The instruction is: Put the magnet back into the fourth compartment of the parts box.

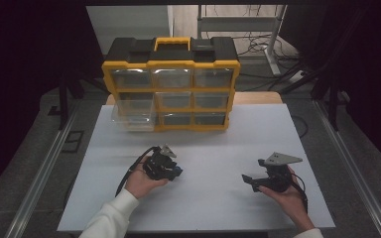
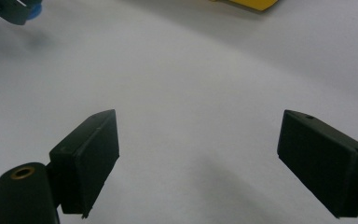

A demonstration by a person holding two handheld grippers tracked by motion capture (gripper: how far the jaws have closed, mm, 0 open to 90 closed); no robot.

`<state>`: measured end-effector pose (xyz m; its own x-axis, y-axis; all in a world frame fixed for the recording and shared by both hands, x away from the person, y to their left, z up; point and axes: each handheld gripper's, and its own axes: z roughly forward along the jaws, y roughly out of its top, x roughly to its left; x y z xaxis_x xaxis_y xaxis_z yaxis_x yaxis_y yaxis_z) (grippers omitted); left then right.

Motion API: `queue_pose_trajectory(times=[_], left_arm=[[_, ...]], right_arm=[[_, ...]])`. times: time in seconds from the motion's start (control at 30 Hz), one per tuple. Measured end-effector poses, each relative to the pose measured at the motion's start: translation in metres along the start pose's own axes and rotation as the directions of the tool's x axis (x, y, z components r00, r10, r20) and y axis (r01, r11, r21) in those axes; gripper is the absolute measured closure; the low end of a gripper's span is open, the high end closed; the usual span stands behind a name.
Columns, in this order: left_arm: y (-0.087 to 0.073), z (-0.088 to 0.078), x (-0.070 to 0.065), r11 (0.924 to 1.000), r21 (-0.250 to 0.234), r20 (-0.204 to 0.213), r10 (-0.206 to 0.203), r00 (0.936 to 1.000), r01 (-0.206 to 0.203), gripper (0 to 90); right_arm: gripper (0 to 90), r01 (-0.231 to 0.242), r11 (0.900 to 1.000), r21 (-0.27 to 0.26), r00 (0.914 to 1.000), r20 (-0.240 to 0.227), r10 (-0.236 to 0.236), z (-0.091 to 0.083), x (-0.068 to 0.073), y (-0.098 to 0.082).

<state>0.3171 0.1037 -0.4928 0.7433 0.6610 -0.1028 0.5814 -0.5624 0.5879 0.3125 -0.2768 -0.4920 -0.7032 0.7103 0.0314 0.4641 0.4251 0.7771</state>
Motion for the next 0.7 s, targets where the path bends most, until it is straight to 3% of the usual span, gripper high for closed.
queue_pose_trajectory(times=[0.7], left_arm=[[-0.031,-0.035,0.018,0.9946,-0.066,-0.042,-0.083,0.9957,0.08,62.4]], right_arm=[[13.0,0.005,1.0,0.0,1.0,-0.001,-0.005,0.0,0.0,0.0]])
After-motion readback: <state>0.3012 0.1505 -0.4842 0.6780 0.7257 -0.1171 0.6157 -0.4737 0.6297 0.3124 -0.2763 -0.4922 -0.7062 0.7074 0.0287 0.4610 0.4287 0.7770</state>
